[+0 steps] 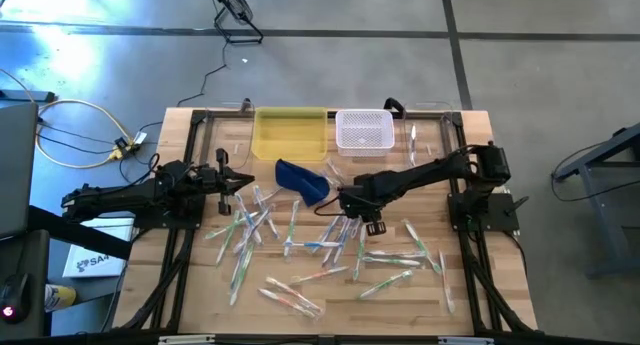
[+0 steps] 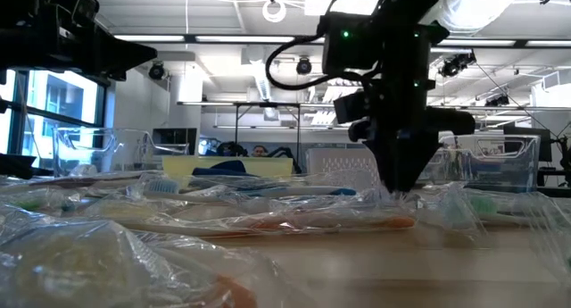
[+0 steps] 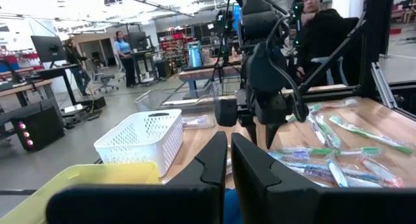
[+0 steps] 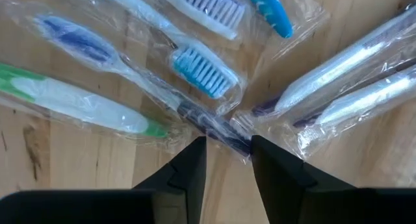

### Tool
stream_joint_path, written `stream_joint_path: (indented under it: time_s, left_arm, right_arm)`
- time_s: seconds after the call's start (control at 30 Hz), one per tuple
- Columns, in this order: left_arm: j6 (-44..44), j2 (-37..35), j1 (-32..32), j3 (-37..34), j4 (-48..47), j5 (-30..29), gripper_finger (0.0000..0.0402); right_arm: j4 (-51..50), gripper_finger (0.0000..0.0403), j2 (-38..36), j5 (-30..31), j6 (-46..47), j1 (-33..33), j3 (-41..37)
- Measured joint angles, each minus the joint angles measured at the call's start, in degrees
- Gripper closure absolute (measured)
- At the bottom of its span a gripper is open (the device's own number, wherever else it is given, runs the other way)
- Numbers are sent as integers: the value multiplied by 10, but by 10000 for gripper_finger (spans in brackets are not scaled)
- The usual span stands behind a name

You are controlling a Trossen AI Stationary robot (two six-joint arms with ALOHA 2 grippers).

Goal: Pick & Place Toothbrushes
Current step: Put the violet toothbrush into the right transparent bin

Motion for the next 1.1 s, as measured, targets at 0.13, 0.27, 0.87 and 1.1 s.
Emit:
stream_joint_path:
  time_s: [0.13,0.27,0.87,1.1]
  left_arm:
    - [0,0,0,0,0,0,385]
    - [0,0,0,0,0,0,385]
    - [0,0,0,0,-2,0,385]
    - [0,0,0,0,-2,0,385]
  right_arm:
    - [1,288,0,-1,0,0,0]
    - [3,288,0,-17,-5,-1,-5]
    - [-11,395,-2,-12,14,0,-14]
    - [-36,400,-8,-12,43,1,-15]
